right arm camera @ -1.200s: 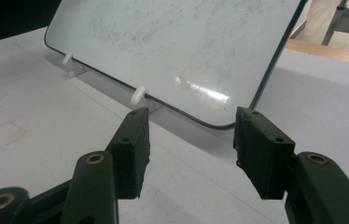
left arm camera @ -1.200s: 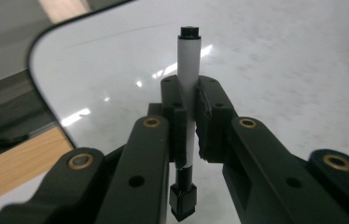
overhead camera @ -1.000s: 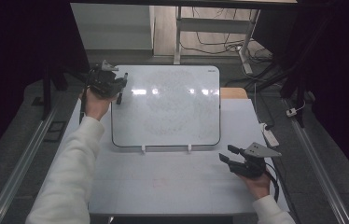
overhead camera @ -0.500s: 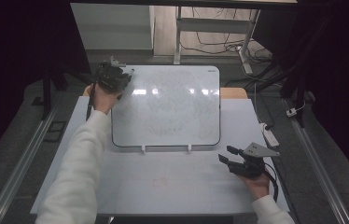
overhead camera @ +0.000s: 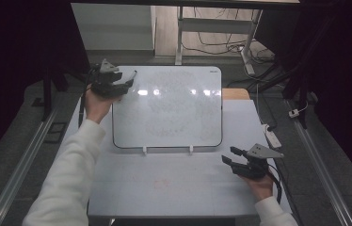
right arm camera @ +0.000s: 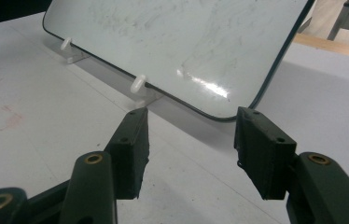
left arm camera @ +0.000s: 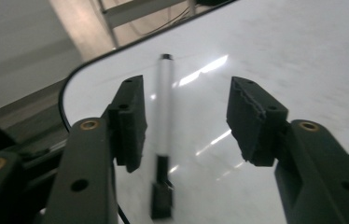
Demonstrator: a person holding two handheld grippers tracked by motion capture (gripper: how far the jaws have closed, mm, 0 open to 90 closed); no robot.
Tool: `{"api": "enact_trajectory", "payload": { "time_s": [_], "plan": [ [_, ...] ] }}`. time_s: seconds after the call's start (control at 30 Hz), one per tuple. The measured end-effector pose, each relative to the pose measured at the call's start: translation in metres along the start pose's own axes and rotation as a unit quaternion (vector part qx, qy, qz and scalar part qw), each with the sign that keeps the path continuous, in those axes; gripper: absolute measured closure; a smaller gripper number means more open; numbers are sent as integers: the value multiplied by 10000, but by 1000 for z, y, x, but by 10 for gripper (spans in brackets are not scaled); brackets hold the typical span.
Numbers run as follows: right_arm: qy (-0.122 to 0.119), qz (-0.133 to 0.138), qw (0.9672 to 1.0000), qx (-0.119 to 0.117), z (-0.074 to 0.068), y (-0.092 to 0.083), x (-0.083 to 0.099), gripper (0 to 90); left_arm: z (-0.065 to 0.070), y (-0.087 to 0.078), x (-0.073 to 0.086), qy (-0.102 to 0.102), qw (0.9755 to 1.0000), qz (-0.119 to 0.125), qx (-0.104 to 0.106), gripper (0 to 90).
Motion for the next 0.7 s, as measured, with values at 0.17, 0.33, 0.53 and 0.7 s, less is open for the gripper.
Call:
{"api": "enact_trajectory", "payload": {
  "time_s": [0.17, 0.33, 0.53, 0.7],
  "plan": [
    [-62, 9, 10000, 15, 2, -1, -1, 437, 15, -32, 32, 4, 9994, -21, 357, 386],
    [-144, -52, 9999, 28, 3, 0, 0, 425, 27, -56, 64, -66, 9983, -60, 581, 345],
    [-202, -199, 9996, -13, 5, 3, 4, 414, 44, -74, 99, -125, 9960, -120, 881, 316],
    [-244, -275, 9993, -74, 6, 3, 6, 409, 57, -87, 129, -189, 9939, -192, 1065, 308]
  ]
}}
Point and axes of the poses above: each handheld gripper's, and its own axes: y roughly forward along the jaws, x roughly out of its underside, z roughly to its right, the point moved 8 cm from there along y, roughly forward along the jaws, and after that the axes turned 10 degrees about -x, right-handed, at the moved point
